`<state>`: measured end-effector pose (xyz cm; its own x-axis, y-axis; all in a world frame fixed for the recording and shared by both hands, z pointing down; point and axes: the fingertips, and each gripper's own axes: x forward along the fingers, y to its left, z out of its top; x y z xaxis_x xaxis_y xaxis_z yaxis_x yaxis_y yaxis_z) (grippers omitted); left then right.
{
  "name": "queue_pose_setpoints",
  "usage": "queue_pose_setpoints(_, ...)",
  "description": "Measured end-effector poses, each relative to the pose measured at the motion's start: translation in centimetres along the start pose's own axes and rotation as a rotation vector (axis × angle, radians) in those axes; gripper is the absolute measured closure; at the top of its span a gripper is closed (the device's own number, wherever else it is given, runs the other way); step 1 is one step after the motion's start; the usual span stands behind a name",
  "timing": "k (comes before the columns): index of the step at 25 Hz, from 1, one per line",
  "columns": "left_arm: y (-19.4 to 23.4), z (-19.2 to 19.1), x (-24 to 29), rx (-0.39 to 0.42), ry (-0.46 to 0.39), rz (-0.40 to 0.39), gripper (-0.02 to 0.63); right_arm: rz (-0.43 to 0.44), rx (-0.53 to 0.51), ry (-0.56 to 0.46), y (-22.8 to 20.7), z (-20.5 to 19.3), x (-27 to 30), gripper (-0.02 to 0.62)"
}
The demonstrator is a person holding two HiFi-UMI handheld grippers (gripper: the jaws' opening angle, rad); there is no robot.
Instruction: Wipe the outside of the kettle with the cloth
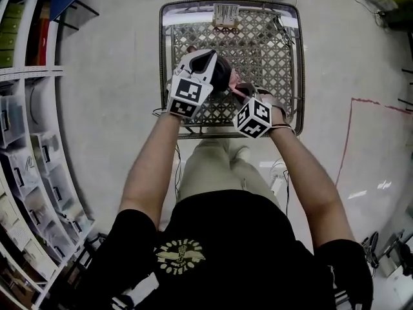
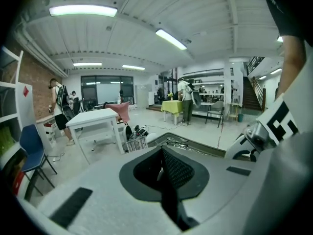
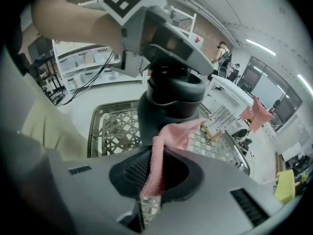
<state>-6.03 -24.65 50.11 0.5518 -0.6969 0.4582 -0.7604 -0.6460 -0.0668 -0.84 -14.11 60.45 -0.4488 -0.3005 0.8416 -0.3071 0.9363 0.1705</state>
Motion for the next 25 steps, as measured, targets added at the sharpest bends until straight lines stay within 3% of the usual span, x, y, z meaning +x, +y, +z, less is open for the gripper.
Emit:
queue_pose_setpoints(7,0.3,-0.3,0.2,0.04,0.017,0.036,0.6,0.07,0.031,-0.047,4.9,3.5,0.8,0.56)
queue_pose_setpoints(13,0.3,-0.3,0.2,0.038,0.028,0.03,0.6,0.117,0.094,-0.065,6.4,6.4,1.5,0.56)
queue_pose_setpoints(25,0.4,-0.4,0.3,0.027,0.012,0.03,0.6,0.095,0.143,-0.036,3.9,3.6,1.2,0.56)
